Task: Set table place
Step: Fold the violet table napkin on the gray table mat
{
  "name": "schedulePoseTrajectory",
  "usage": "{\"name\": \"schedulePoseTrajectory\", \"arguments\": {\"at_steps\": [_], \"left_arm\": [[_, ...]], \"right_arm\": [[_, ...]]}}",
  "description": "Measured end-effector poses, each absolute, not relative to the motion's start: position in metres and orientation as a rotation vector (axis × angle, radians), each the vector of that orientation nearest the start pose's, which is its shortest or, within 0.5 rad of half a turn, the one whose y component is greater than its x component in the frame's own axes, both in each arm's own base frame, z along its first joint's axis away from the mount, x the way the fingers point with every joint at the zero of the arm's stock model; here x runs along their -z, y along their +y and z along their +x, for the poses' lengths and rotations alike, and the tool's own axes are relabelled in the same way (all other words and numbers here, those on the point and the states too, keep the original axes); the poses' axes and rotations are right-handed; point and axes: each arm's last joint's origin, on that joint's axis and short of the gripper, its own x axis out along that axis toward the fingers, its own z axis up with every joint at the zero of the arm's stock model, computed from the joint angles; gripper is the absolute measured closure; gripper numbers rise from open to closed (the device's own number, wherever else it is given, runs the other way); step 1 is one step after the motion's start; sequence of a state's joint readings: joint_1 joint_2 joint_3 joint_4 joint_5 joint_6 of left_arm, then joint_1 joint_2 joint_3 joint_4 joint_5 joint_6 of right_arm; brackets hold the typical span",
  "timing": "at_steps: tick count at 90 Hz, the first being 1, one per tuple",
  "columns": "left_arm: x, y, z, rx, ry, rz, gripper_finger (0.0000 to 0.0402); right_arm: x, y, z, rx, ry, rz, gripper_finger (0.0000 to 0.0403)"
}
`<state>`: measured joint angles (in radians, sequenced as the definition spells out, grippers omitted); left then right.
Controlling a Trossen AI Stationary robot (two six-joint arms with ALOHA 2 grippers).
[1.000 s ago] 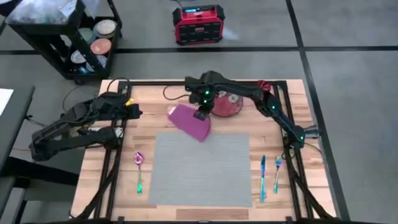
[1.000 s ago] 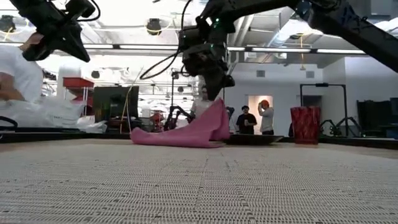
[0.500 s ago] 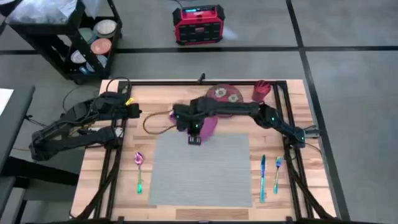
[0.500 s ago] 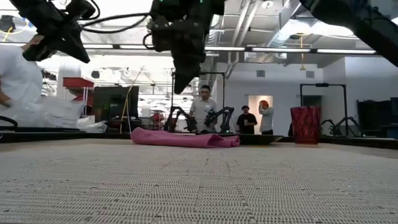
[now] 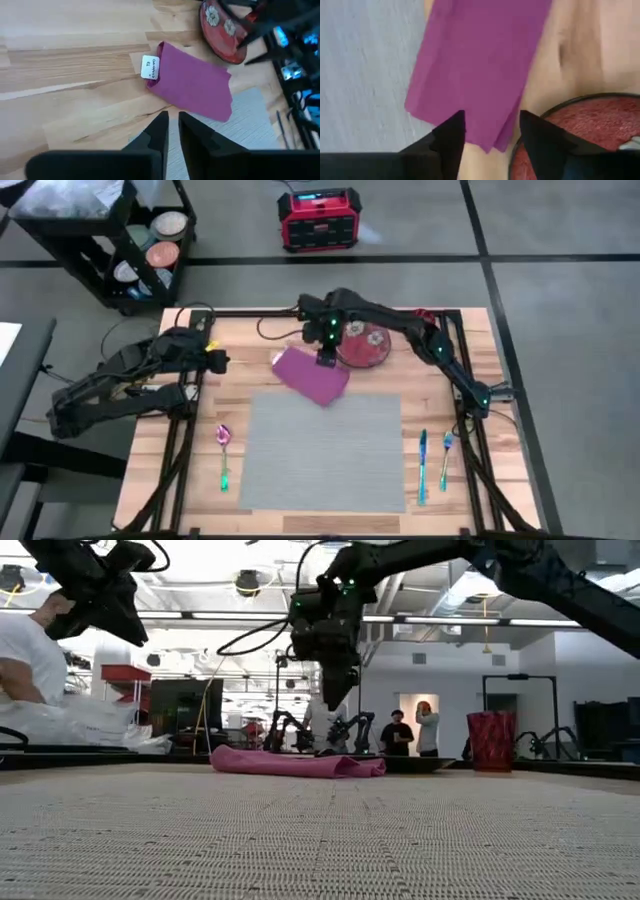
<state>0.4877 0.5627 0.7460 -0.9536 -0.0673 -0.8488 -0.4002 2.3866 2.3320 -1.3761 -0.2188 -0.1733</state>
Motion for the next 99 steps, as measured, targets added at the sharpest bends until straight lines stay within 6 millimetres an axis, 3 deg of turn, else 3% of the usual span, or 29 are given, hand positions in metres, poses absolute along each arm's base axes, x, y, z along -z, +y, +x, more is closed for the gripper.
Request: {"name": "schedulePoseTrajectory", "arguments": {"at_steps": [27,64,99], "left_arm": [[-0.271,0.059,0.107,-0.853,0.594,-0.944,0.0341],[-0.263,0.067,0.126,-0.848,0.66,-0.957,0.0341],[-0.262,0.066,0.127,-0.837,0.664,-0.967,0.0341]], "right_arm": [[-0.165,-0.191,0.438,0.053,1.623,0.387,0.024],[-0.165,-0.186,0.441,0.08,1.634,0.325,0.0253],[-0.165,-0.175,0.446,0.116,1.634,0.331,0.0252]]}}
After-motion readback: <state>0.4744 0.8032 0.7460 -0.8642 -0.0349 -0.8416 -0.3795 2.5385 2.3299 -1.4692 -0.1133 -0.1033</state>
